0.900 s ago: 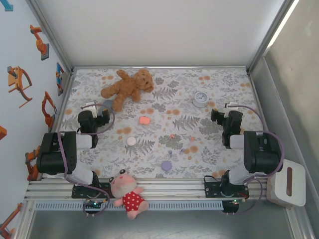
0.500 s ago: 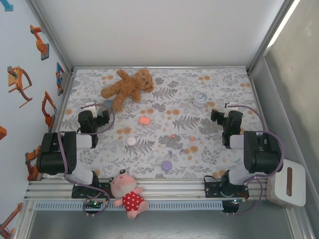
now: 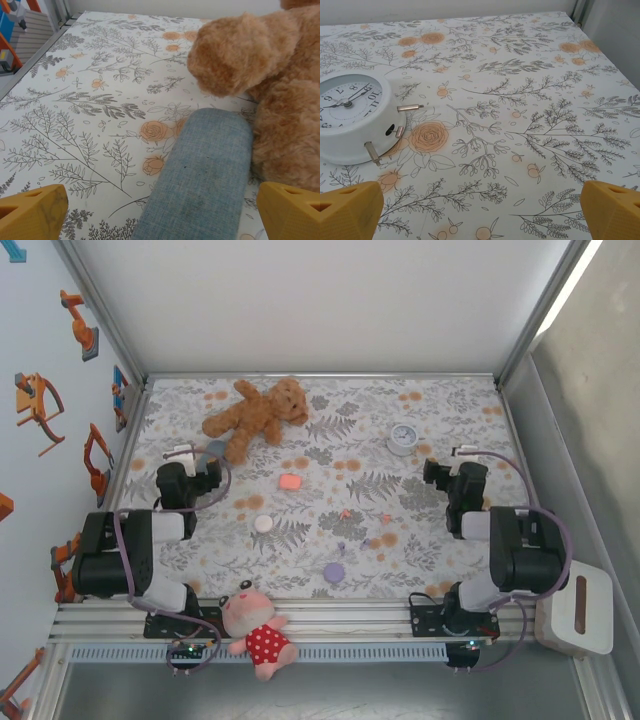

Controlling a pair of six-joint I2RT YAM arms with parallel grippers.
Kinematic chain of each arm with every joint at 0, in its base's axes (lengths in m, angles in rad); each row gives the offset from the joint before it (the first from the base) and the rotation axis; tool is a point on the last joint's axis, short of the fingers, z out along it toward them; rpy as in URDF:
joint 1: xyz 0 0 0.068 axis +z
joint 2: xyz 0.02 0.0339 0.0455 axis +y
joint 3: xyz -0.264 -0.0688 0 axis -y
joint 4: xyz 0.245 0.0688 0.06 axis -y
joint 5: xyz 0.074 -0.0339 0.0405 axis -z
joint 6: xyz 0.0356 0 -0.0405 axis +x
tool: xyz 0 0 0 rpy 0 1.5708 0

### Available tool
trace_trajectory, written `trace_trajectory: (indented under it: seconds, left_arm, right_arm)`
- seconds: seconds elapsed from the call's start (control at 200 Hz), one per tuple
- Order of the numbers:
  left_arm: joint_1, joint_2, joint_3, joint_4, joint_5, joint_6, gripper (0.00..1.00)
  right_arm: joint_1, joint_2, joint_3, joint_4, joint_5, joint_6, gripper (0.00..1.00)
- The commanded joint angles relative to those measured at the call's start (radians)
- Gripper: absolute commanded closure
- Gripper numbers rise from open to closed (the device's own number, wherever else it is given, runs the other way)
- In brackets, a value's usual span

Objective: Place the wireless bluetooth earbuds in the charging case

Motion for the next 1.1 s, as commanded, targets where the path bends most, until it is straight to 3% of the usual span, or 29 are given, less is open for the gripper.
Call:
trace_trajectory:
  seconds: [0.0,0.075,0.215,0.486,0.756,1.092]
  left_arm:
    - [-0.017,-0.151,0.000,-0.087,-0.031,0.023,0.04]
    - [-0.028,-0.266,0.027,-0.206,-0.063,-0.013,0.04]
    - [-0.040,-0.408,0.105,-0.353,0.005,-0.139,0.04]
    - [-0.044,-0.513,0.295,-0.741,0.118,-0.325,0.04]
    - [-0.044,-0.619,0.294,-0.905,0.232,-0.384,0.04]
    - [-0.047,-0.728,0.290,-1.028,0.285,-0.285,0.04]
  right_arm:
    - [0.003,-0.121,0.011,-0.100,0.001,0.012,0.01]
    - [0.002,-0.196,0.046,-0.238,-0.040,0.026,0.02]
    - [0.004,-0.306,0.119,-0.441,-0.117,0.032,0.04]
    - [0.051,-0.399,0.258,-0.662,-0.266,-0.029,0.01]
    - [0.280,-0.294,0.424,-0.839,-0.299,-0.269,0.01]
    - [0.540,-0.017,0.693,-1.007,-0.365,-0.540,0.01]
